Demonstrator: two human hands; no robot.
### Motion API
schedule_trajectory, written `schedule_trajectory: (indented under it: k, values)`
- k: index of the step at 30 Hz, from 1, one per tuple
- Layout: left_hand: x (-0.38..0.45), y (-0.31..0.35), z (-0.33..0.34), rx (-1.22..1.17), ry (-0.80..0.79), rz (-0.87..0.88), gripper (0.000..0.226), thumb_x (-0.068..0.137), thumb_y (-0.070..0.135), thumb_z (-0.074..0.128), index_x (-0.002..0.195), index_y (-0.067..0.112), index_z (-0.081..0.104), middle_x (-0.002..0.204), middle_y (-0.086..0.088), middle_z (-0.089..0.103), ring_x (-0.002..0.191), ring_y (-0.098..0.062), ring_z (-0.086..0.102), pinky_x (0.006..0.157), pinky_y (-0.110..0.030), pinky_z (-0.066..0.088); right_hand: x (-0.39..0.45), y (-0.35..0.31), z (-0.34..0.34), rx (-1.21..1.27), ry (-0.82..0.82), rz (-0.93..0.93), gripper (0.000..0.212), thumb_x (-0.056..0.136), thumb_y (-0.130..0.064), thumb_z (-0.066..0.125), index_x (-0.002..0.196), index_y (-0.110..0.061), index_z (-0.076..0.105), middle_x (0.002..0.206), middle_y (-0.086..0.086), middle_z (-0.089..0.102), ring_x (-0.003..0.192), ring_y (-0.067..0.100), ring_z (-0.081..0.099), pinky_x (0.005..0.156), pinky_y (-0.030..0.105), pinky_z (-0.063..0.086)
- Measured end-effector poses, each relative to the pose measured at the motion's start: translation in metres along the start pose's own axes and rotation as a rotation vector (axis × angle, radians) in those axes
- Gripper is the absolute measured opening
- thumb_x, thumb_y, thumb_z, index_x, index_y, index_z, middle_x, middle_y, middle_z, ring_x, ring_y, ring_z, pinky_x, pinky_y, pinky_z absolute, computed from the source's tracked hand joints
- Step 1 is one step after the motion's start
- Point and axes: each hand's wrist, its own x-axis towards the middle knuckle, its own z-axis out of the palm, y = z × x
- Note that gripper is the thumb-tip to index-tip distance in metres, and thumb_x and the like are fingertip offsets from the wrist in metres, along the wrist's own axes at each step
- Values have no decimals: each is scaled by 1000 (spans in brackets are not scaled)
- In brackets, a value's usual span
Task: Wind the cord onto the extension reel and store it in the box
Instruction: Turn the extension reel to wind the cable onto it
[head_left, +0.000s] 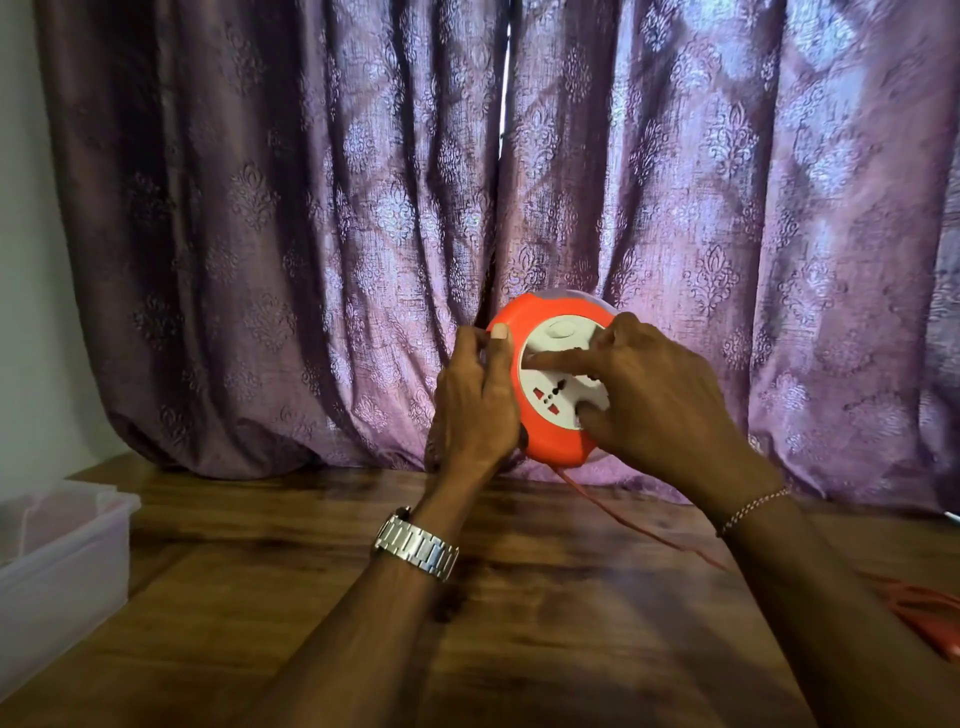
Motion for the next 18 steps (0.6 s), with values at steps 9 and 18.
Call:
schedule_trajectory:
  k: [9, 18]
  values:
    - [1, 0, 0, 9, -14, 3, 38, 97, 50, 39, 82, 17, 51, 65, 6, 57, 69, -25, 55, 63, -39, 41, 2, -7, 8, -22, 160, 249, 73, 69, -85, 47, 125, -41, 60, 92, 7, 74, 87, 31, 64, 61, 33, 46]
    - [6, -5, -2, 15, 0, 1, 35, 100, 50, 40, 74, 27, 44, 61, 7, 56, 57, -3, 48, 59, -36, 38, 5, -3, -4, 88, 43, -47, 44, 74, -5, 65, 104, -36, 69, 127, 1, 58, 109, 29, 44, 75, 38, 43]
